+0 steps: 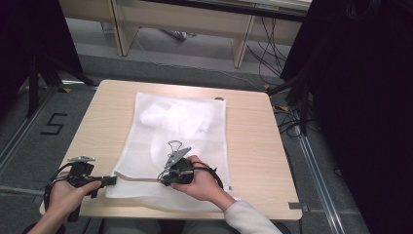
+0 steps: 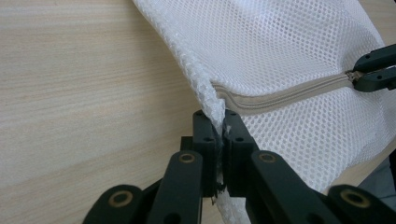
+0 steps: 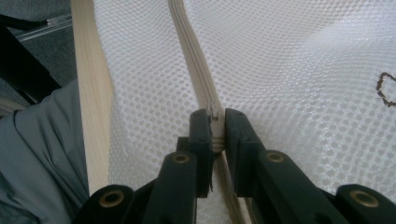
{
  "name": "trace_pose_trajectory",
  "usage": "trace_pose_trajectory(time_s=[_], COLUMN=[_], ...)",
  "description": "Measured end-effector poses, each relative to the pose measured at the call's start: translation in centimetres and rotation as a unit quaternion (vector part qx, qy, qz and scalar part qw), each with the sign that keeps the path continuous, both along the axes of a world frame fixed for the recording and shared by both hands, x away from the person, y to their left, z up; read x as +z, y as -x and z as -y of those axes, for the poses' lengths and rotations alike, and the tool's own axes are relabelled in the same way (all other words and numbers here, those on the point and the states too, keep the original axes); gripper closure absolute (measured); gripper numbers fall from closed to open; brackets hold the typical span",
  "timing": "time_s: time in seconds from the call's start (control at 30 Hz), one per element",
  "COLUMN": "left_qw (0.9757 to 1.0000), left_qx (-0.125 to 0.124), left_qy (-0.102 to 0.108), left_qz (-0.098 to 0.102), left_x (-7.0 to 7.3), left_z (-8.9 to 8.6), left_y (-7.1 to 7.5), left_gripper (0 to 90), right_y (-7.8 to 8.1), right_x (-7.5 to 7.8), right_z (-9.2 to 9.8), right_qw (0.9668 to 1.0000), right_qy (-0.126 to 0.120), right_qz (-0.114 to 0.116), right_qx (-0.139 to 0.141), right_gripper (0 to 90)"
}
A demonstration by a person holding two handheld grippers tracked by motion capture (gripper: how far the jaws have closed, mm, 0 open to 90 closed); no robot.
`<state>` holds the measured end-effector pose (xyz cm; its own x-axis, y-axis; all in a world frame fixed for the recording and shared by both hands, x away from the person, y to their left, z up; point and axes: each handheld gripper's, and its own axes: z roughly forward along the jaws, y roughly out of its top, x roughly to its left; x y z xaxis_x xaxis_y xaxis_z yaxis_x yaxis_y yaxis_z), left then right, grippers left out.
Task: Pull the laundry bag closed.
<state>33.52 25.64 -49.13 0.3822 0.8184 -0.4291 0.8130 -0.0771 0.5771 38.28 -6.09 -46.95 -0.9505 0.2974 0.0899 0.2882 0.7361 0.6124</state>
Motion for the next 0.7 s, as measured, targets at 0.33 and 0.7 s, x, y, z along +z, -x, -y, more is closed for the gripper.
trace_pose_trajectory(time_s=[0.33,0.7], left_qw=[1.0000,0.9998], left_qx=[0.001,0.015], left_qy=[-0.001,0.005], left_qz=[0.000,0.007], left_x=[0.0,-0.1], left_z=[0.0,0.1], left_y=[0.0,0.0], left_gripper=[85.3,85.3], right_y=[0.2,0.1], right_x=[0.2,0.2], right_z=[0.5,1.3], right_qw=[0.9998,0.9999], right_qy=[0.001,-0.002], right_qz=[-0.009,0.002], right_qx=[-0.017,-0.010], right_gripper=[82.5,82.5])
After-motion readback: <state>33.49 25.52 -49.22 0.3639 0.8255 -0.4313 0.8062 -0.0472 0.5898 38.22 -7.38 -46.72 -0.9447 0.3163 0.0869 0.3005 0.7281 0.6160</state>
